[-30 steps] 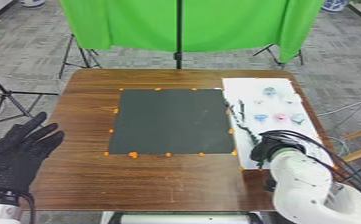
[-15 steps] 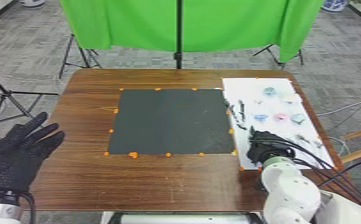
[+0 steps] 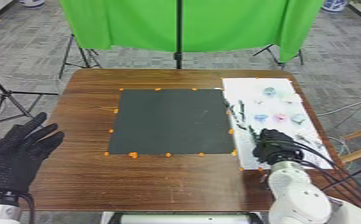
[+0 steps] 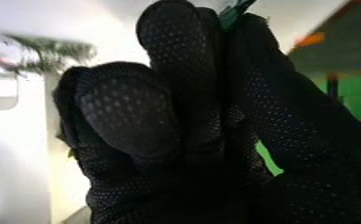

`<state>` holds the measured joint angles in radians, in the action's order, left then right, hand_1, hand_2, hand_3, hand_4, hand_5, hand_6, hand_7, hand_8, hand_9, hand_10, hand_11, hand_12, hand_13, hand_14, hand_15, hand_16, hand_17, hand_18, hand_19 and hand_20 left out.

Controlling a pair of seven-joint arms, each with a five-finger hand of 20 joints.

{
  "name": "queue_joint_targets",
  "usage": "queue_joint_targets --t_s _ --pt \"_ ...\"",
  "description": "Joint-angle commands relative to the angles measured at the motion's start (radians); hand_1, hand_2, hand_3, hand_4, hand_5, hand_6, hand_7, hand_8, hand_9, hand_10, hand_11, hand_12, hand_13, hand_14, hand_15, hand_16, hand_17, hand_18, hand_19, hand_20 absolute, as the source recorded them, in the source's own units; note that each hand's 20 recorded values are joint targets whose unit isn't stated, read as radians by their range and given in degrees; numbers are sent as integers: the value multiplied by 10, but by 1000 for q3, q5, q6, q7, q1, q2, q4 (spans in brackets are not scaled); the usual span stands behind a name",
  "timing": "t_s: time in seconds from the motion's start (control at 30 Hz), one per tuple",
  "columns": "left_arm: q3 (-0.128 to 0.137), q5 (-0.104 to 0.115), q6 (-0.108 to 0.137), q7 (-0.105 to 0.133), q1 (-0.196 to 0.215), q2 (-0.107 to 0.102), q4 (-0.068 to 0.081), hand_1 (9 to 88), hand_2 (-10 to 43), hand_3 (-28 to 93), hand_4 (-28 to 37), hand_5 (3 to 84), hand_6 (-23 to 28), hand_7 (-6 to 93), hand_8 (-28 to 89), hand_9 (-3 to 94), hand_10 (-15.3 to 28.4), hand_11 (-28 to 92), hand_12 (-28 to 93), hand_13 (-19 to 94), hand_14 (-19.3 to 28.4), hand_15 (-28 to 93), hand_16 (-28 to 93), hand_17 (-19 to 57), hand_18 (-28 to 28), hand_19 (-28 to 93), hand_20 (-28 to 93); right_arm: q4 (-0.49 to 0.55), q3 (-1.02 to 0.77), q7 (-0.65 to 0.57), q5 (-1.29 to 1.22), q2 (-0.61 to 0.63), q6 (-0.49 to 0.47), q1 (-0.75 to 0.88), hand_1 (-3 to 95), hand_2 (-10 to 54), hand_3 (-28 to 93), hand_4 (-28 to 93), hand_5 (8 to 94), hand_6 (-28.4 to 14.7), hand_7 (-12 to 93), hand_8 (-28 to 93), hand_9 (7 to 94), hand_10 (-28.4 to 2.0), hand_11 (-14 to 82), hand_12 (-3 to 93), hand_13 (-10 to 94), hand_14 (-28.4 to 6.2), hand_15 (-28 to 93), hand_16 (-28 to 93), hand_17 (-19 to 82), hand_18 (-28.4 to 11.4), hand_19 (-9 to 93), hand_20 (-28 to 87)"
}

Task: Arrange flowers

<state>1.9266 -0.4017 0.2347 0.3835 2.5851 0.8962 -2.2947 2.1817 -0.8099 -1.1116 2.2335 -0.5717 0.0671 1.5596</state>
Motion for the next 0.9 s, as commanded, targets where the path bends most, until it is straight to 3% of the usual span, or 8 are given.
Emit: queue_joint_targets --t_s 0.03,0.2,0.3,0.63,0.9 --pt "5 -1 7 2 16 8 -7 220 92 770 -265 370 99 124 -84 335 199 286 107 252 269 573 -113 -85 230 588 105 36 -26 7 50 29 48 -45 549 -87 744 -251 811 -52 322 192 909 -130 341 213 857 -75 652 204 530 -203 932 265" --pt "13 -2 8 3 24 9 -13 219 92 770 -265 370 98 123 -84 335 200 284 106 253 269 574 -113 -85 229 587 105 48 -29 19 51 34 63 -80 549 -91 746 -244 818 -54 315 200 913 -129 343 213 860 -76 655 206 534 -204 932 284" --pt "20 2 18 25 41 4 -22 220 92 770 -266 370 99 123 -84 335 200 285 107 252 269 573 -113 -85 229 587 105 55 -2 40 38 33 63 -140 548 -93 747 -240 821 -54 313 205 915 -130 343 213 861 -75 656 206 534 -205 932 292" --pt "39 -10 18 27 44 -4 -39 219 92 771 -265 370 98 123 -83 335 198 285 107 253 268 573 -113 -84 229 588 105 79 126 80 32 4 68 -358 548 -95 749 -225 833 -59 297 216 924 -132 339 213 865 -77 660 209 537 -209 932 312" --pt "46 -8 31 41 48 -7 -49 220 92 770 -266 369 99 124 -83 336 199 284 106 253 268 573 -113 -84 229 587 105 -18 320 148 -24 -125 78 -639 546 -95 752 -219 840 -61 286 226 930 -132 337 214 869 -77 661 211 540 -210 932 323"
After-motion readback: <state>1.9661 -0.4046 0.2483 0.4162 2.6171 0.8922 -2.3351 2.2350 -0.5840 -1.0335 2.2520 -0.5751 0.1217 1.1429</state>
